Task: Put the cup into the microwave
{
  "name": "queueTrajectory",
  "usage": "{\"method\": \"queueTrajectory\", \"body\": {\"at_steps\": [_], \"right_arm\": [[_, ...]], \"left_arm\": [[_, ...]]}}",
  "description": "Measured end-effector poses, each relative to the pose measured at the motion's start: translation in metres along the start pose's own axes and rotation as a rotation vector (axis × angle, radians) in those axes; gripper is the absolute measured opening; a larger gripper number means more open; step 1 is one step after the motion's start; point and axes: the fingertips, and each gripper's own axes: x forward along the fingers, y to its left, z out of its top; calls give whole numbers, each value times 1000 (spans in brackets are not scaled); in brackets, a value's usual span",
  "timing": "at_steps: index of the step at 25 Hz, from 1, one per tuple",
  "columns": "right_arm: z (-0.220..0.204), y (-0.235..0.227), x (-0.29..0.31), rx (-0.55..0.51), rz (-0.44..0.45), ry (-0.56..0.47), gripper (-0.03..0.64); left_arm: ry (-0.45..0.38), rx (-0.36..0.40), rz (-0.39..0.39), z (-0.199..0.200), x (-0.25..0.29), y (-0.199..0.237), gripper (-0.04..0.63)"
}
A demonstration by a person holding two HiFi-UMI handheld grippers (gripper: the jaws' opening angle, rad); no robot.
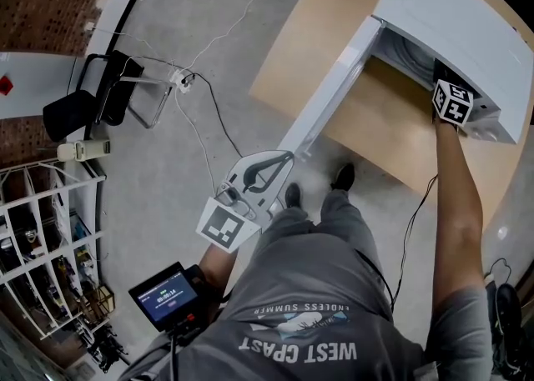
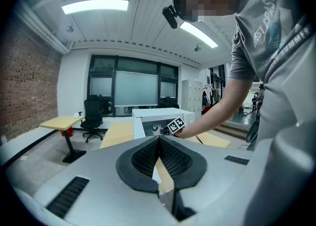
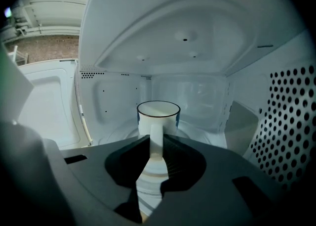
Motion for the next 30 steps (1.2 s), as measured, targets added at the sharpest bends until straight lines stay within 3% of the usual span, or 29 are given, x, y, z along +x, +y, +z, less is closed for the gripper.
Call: {"method": "queueTrajectory", "body": {"at_steps": [6,12,30], "right_arm": [[0,1,-1,-11,1,13,74],[-4,1,-6,-2,3,23,121],[6,15,-58,-23,-26,43,123]], "left_arm": [[-12,-2,7,-1,-8,1,20],[-19,2,9,-7,-17,2,20],[-61,37,-37,-8,-54,-2,20]]}}
